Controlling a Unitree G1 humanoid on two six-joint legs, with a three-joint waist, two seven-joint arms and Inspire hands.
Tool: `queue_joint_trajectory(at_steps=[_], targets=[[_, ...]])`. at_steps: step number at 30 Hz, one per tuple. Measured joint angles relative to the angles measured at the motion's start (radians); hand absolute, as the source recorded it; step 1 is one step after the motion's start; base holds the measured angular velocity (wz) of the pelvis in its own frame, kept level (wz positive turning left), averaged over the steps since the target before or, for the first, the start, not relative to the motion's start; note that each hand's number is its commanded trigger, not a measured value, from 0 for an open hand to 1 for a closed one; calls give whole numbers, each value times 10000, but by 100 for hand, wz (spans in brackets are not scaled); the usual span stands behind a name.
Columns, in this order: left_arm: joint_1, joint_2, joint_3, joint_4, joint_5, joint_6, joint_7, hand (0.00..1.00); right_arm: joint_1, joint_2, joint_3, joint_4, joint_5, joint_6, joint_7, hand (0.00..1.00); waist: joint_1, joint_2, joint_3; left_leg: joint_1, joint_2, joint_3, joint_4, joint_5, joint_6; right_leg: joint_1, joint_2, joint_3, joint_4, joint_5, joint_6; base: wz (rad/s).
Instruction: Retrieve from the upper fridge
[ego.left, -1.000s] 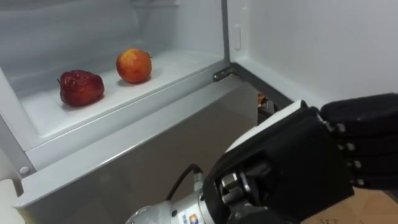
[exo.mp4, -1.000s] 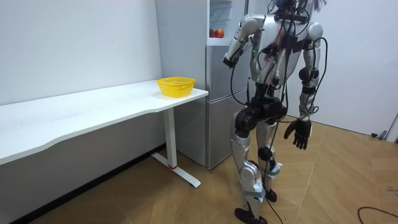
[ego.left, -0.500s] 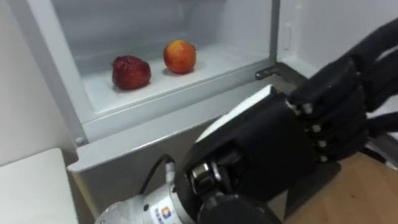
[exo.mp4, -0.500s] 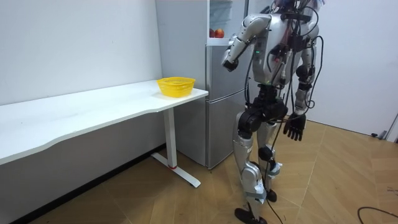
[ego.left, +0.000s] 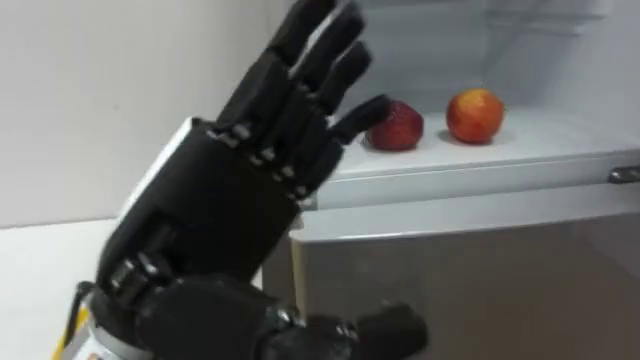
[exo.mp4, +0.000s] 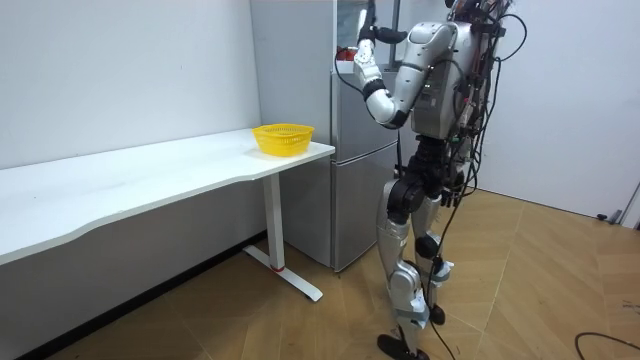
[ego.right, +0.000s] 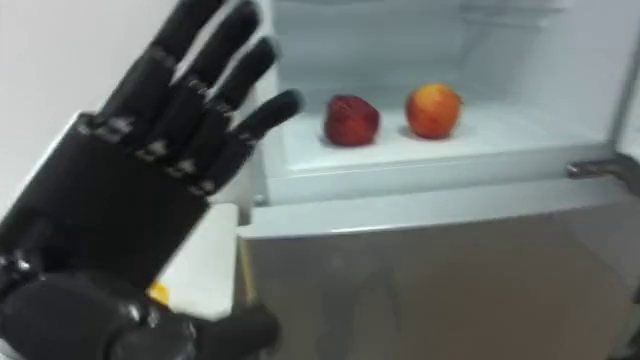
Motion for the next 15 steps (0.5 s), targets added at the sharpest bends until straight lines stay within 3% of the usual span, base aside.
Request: queue_joint_trajectory(at_steps=[3, 7, 11, 15], targets=[[337, -56, 890, -22, 273, -267, 739, 0, 58, 97, 5, 3, 21, -3, -133, 0, 380, 74, -7, -31, -2, -268, 49, 13, -22, 104, -24, -242, 4, -73, -31, 21], [1050, -184, 1655, -18, 1160, -402, 1666, 0, 165, 144, -22, 15, 7, 11, -407, 0, 427, 130, 53, -20, -69, -566, 61, 39, -42, 277, -108, -563, 8, -211, -25, 26], [2611, -410, 2459, 403, 3010, -450, 2692, 0, 426, 160, -392, -67, 49, 29, -601, 0, 712, 351, 72, 21, -139, -684, 68, 56, -35, 364, -165, -605, 15, -286, 17, 7], [3853, -492, 3089, 2190, 4722, -525, 4397, 0, 677, 181, -610, -140, 9, -17, -631, 0, 879, 412, 87, 3, -150, -912, 55, 56, -35, 425, -191, -838, 27, -349, -10, 13]])
